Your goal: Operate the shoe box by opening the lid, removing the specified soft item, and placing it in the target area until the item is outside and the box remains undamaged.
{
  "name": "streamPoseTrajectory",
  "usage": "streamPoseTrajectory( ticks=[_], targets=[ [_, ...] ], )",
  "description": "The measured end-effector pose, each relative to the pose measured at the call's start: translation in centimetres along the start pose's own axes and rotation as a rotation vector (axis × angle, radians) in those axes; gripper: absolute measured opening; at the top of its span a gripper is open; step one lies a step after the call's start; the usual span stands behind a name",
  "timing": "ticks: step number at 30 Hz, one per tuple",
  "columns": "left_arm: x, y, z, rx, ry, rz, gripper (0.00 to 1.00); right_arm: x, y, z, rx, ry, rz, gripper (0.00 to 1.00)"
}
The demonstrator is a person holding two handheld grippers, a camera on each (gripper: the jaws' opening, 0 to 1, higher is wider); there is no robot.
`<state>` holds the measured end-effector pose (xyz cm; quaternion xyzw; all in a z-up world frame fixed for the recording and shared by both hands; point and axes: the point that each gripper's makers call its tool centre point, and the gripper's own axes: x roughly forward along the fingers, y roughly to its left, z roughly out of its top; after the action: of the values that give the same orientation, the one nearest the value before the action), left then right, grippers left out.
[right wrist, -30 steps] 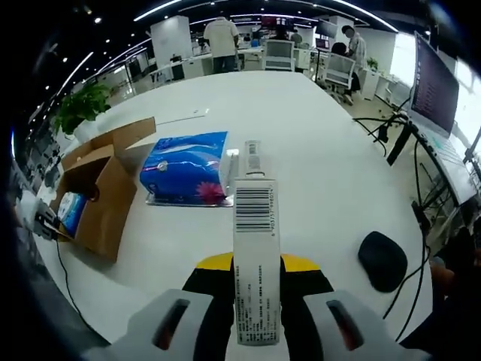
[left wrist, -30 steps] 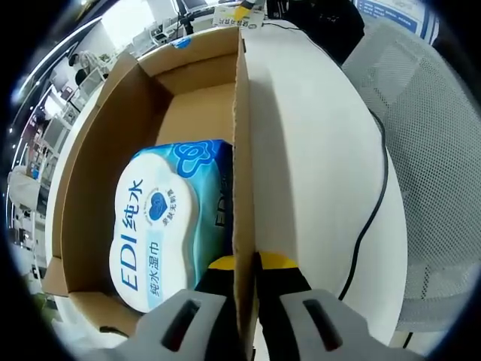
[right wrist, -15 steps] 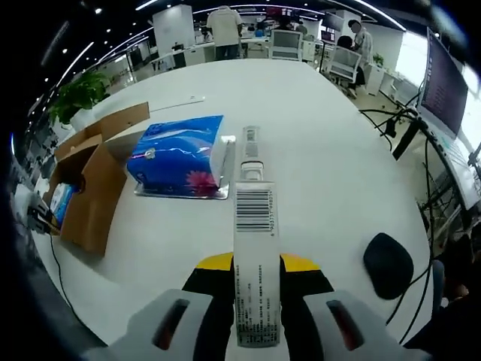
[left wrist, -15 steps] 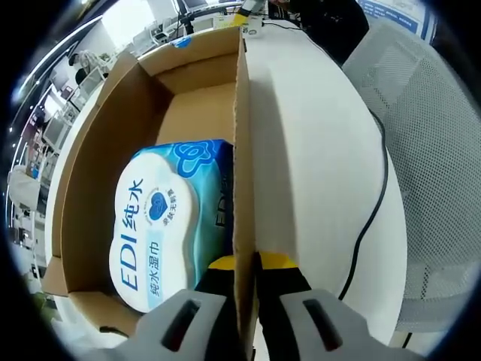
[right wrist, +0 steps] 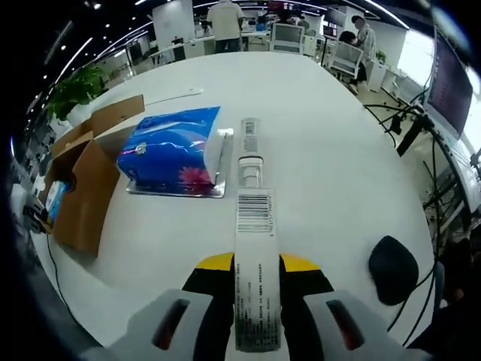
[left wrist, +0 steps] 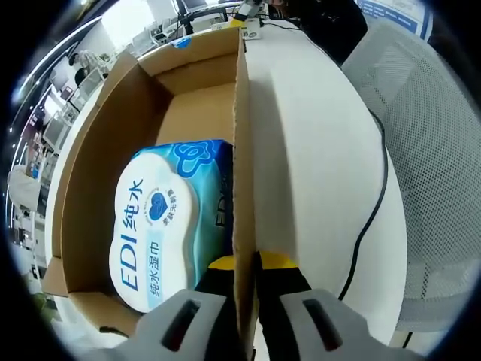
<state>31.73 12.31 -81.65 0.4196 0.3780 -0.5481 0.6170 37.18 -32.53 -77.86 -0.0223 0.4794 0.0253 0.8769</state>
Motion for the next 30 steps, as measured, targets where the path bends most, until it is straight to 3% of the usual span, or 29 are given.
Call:
streamPoseTrajectory(
  ticks=[20, 30],
  targets=[
    [0.04, 0.0, -0.03, 0.0, 0.0, 0.0, 0.02, 0.07, 0.03, -0.67, -0.04, 0.024, 0.013, 0.23],
    [-0.03, 0.0, 0.03, -0.001, 0.0, 0.0, 0.02, -0.01, 0.05, -0.78, 0.003, 0.019, -0.001, 0.2]
  ],
)
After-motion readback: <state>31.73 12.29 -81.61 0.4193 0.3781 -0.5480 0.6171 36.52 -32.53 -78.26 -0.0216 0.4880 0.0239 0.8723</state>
